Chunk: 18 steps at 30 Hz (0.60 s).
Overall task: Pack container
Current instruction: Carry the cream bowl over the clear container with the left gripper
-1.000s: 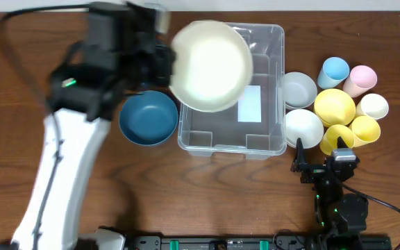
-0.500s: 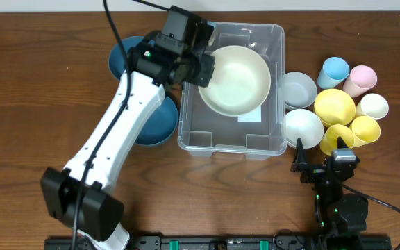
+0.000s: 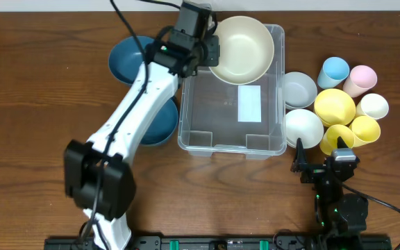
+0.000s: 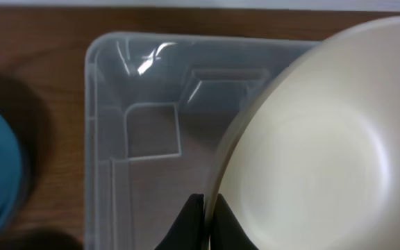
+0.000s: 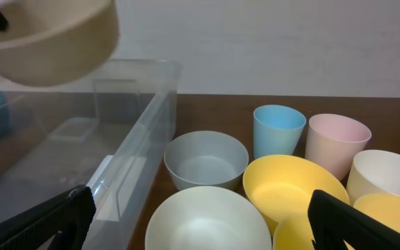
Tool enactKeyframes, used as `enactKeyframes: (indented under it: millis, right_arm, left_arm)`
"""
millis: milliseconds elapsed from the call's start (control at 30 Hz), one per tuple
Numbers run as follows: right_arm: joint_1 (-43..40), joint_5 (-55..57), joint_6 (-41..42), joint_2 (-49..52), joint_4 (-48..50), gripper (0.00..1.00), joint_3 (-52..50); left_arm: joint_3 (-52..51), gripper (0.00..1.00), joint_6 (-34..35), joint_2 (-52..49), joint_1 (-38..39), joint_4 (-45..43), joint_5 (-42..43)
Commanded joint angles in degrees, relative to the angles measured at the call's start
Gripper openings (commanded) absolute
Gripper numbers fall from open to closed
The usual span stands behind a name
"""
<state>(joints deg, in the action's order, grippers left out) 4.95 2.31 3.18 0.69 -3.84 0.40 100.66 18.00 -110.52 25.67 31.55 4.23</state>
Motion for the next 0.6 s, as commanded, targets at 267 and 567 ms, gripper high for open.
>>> enactKeyframes:
  millis: [267, 567]
  right_arm:
    - [-0.66, 0.0, -0.68, -0.35, -0.24, 0.99, -0.09]
    - [-0.66, 0.0, -0.68, -0.35, -0.24, 0.99, -0.09]
  left_arm:
    - [1.31, 0.06, 3.54, -10.56, 0.17, -6.01, -1.31]
    - [1.31, 0.06, 2.82, -13.44, 0.17, -7.91, -1.99]
